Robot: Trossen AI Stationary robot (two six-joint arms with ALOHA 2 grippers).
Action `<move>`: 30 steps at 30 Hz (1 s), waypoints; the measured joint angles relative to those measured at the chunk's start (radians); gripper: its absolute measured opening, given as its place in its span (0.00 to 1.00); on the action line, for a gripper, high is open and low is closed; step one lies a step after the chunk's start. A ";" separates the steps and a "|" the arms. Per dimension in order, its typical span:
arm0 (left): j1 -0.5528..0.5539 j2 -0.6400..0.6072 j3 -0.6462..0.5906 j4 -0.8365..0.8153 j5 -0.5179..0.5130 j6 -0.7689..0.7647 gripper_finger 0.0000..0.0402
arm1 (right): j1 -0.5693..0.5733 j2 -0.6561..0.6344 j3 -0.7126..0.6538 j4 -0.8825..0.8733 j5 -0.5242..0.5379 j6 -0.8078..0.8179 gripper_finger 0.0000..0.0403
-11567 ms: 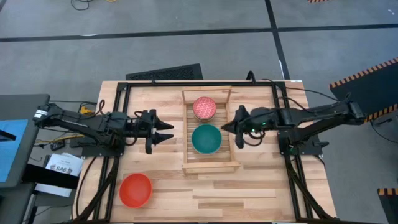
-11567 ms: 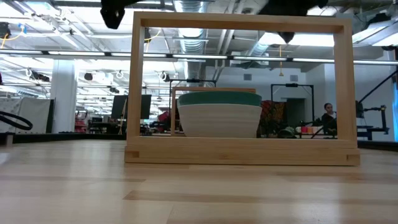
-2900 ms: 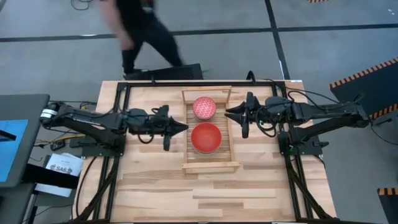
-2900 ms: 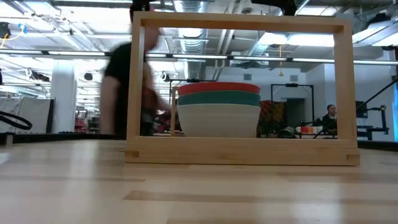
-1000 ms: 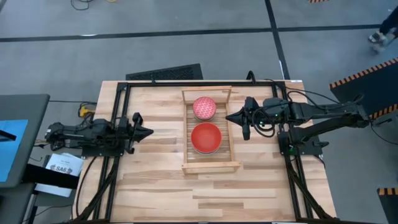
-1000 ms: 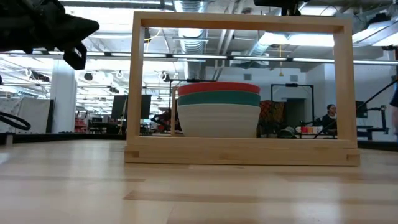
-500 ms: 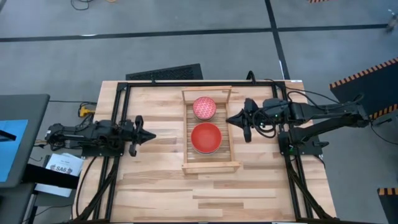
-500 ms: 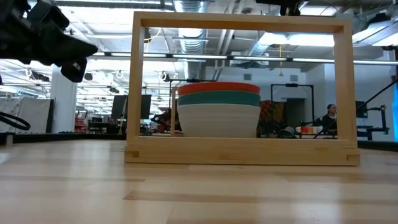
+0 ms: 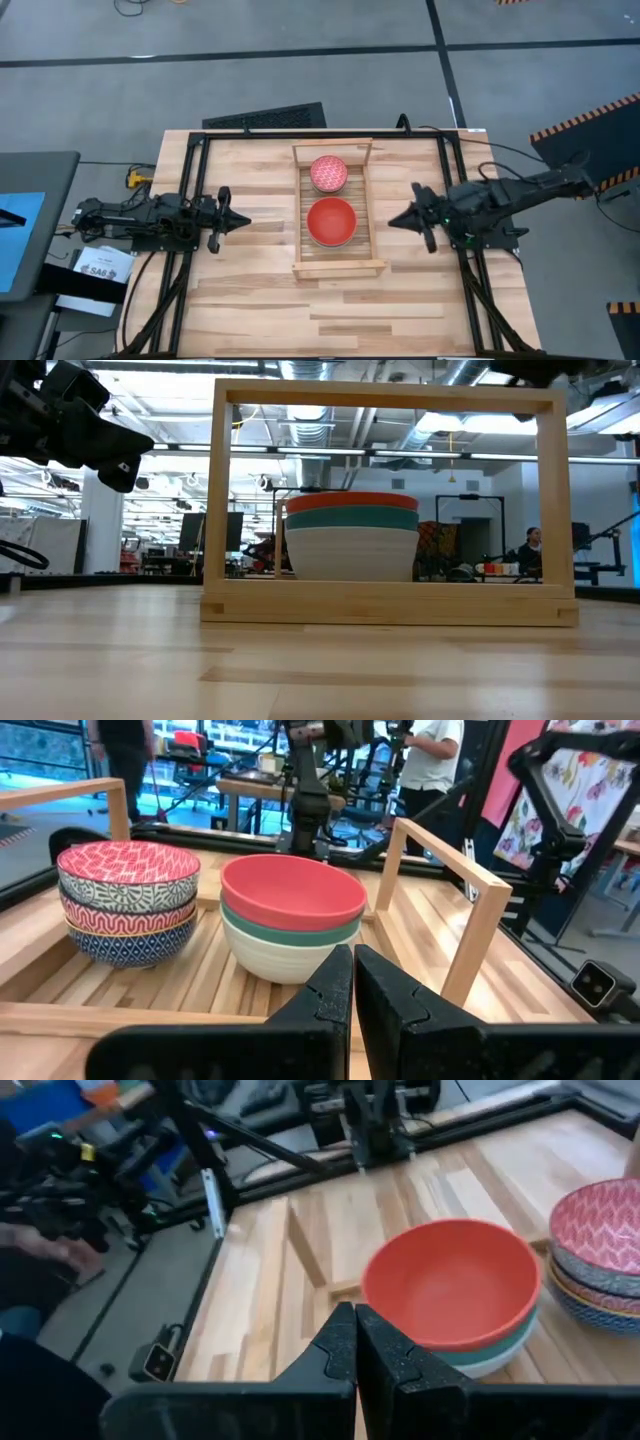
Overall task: Place and stack bowls onto a shelf
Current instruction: Return to Home Position
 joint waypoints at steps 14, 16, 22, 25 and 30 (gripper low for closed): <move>0.000 0.000 -0.002 0.000 -0.001 -0.002 0.00 | -0.079 -0.331 -0.296 0.126 -0.028 -0.117 0.05; 0.000 0.000 -0.002 0.000 0.000 -0.002 0.00 | -0.144 -0.331 -0.325 0.185 -0.102 -0.152 0.04; 0.000 0.000 -0.002 0.000 -0.001 -0.002 0.00 | -0.288 -0.394 -0.450 0.280 -0.211 -0.169 0.04; 0.000 0.000 -0.002 0.000 -0.001 -0.002 0.00 | -0.296 -0.461 -0.497 0.300 -0.230 -0.169 0.04; 0.000 0.000 -0.002 0.000 -0.001 -0.002 0.00 | -0.276 -0.583 -0.503 0.194 -0.231 -0.199 0.04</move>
